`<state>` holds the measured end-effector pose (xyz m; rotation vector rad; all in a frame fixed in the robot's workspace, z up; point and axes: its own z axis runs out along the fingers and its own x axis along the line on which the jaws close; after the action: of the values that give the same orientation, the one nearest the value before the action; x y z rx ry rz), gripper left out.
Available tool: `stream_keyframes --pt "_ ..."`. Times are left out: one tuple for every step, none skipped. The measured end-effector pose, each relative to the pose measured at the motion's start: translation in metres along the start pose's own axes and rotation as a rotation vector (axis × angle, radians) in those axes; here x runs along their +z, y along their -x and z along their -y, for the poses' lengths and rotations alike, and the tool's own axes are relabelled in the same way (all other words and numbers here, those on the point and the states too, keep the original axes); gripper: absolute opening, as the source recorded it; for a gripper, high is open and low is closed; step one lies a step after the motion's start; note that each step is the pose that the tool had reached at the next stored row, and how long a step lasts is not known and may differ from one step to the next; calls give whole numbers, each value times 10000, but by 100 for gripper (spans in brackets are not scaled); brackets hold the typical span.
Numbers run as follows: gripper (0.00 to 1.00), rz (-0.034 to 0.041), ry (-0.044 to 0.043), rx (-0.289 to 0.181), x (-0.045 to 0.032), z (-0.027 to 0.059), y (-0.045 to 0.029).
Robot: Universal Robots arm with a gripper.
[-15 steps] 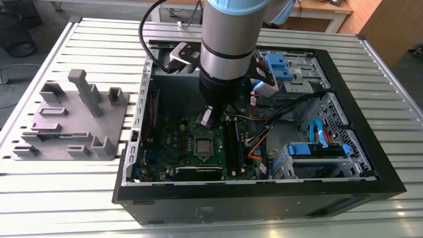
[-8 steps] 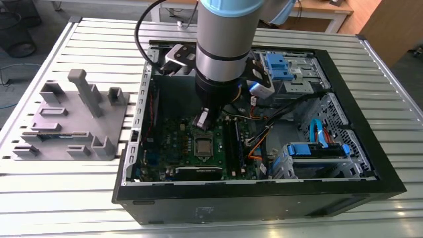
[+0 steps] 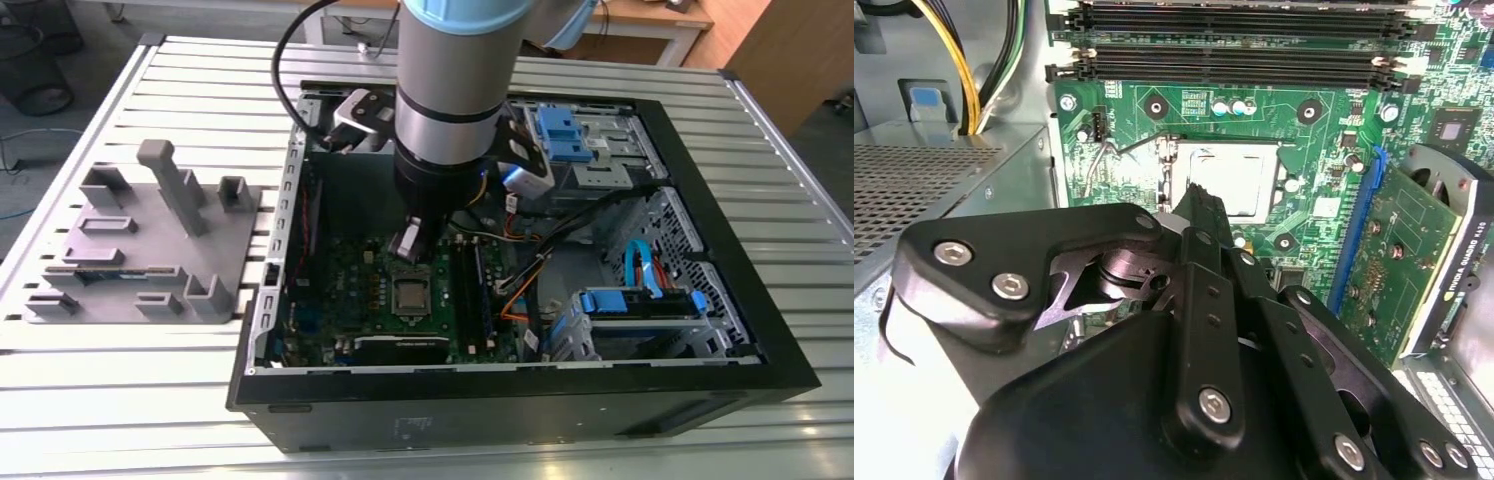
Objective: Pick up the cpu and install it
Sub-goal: 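Install the first cpu locking lever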
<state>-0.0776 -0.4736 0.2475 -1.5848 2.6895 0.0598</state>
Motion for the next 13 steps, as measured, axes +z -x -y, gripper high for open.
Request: stream_keyframes --pt "11 -1 0 -1 0 -3 7" --pt "11 -1 0 0 0 -7 13" --pt "11 -1 0 -1 1 -9 17" --pt "11 -1 1 -1 1 -10 19" --pt "11 0 1 -1 1 -10 19" --pt "11 -1 0 -1 1 -11 19" --pt "11 -1 0 0 1 -11 19" --pt "11 -1 0 -1 1 -11 20" --pt "11 -1 0 0 1 -11 20" --pt "11 -1 0 0 1 -11 20" --pt "11 -1 0 0 0 -11 20" --pt "11 -5 0 0 -5 -12 20" --pt "11 -4 0 0 -12 -12 21"
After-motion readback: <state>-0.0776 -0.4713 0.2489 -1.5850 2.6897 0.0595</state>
